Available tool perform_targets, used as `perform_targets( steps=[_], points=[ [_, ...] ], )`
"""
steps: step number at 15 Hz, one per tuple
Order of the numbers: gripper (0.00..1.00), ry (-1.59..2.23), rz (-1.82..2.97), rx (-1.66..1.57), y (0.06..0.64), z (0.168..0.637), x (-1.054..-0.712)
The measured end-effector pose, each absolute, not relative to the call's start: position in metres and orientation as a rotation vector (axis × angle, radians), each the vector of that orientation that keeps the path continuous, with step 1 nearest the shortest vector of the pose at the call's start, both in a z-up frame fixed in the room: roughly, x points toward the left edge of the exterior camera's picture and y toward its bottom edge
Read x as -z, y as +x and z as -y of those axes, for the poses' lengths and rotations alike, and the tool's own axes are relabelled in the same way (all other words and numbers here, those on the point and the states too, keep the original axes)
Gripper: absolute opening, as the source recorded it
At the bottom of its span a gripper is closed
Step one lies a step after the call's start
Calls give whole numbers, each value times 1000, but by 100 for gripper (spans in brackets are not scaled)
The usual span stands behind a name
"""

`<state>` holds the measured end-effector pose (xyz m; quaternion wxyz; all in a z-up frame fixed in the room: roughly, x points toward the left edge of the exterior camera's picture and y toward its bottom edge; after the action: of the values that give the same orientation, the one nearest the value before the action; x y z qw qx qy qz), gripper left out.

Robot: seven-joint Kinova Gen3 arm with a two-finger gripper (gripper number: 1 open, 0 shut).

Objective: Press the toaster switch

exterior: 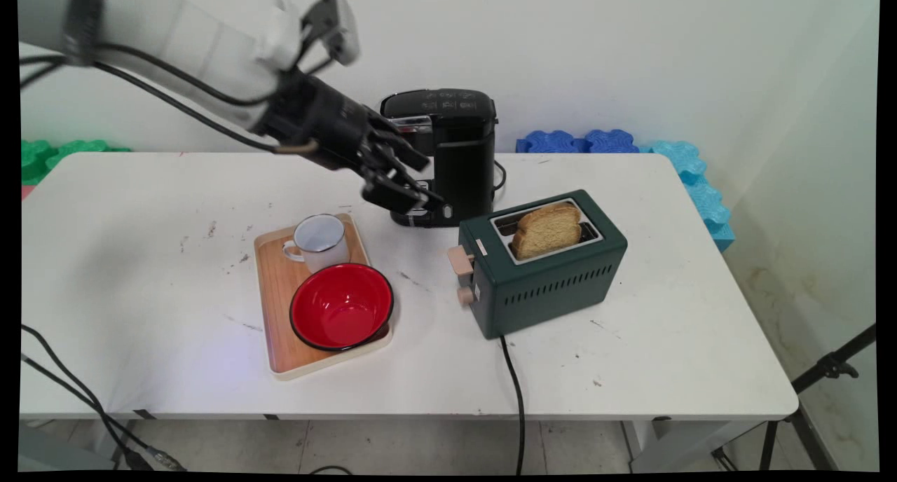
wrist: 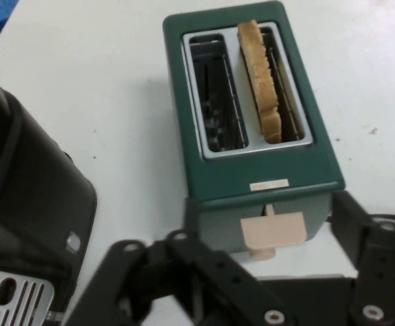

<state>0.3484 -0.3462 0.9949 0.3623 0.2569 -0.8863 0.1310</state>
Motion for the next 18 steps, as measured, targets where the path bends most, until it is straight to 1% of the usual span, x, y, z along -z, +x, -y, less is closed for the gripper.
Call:
perform_targets(
  steps=[7,18],
  points=[
    [0,631,2335,-329,317,352,-956],
    [0,691,2360,-279,292,352,-919]
  ],
)
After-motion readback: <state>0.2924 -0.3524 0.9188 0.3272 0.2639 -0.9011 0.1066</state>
